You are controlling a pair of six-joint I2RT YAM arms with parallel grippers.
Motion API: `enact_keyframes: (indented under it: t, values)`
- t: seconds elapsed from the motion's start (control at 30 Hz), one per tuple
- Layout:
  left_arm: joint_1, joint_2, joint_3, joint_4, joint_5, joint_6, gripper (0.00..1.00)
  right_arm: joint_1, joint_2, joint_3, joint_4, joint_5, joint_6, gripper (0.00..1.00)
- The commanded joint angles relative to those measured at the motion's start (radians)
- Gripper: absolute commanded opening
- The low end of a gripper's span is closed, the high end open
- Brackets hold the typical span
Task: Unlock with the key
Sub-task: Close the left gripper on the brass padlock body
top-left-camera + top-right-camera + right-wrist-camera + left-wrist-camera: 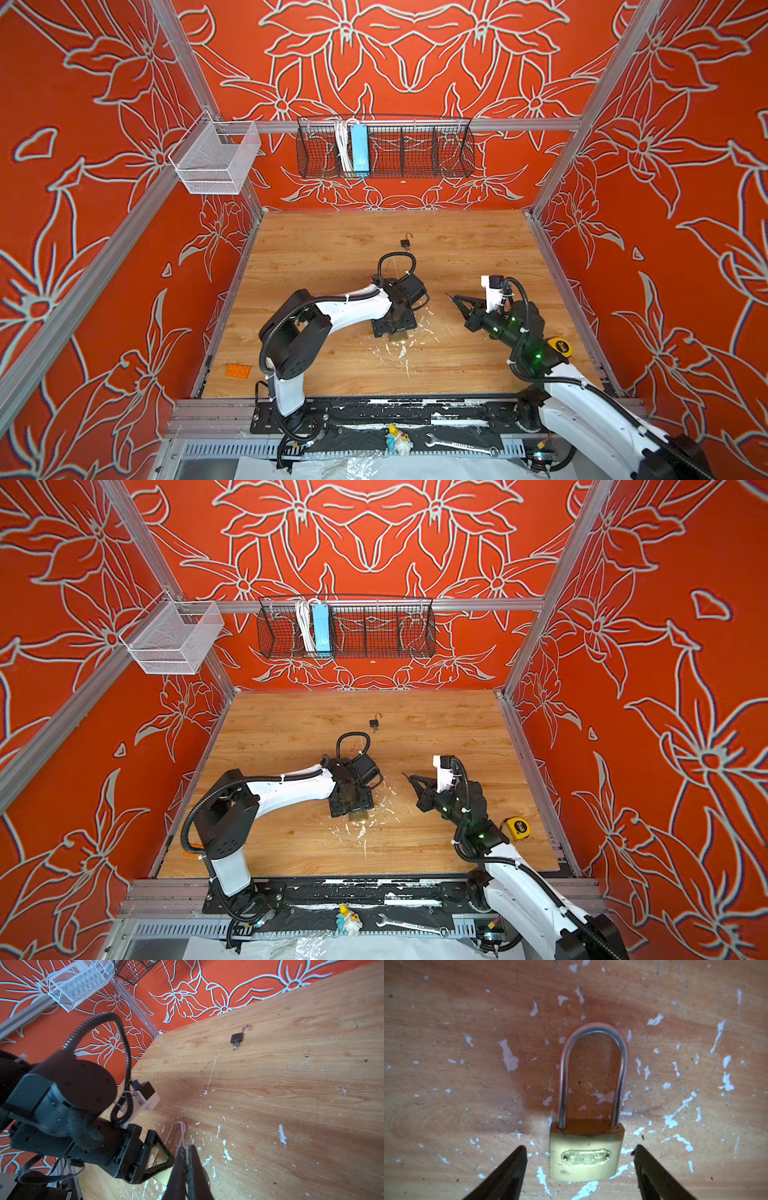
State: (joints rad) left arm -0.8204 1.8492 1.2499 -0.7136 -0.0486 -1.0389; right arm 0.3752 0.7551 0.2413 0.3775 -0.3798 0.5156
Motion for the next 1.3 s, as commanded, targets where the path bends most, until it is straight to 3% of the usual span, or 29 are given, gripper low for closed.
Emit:
enact_keyframes:
  t: [0.0, 0.3, 0.9, 1.13, 1.27]
  values:
    - [-0.006, 0.044, 0.038, -0.070, -0.021, -0.033, 0.80, -0.004, -0.013, 0.003, -0.006, 0.010, -0.003, 0.00]
    - [-0.025, 0.129, 0.141, -0.170, -0.035, -0.047, 0.72, -0.004, -0.022, 0.000, -0.012, 0.018, -0.004, 0.00]
    - [-0.051, 0.164, 0.086, -0.134, 0.006, -0.042, 0.64, -0.004, -0.031, 0.006, -0.027, 0.011, 0.000, 0.00]
    - [-0.023, 0.195, 0.094, -0.132, 0.029, -0.003, 0.56, -0.004, -0.035, 0.006, -0.031, 0.013, -0.003, 0.00]
    - [-0.015, 0.186, 0.083, -0.115, 0.041, 0.009, 0.46, -0.005, -0.026, 0.006, -0.026, 0.009, -0.002, 0.00]
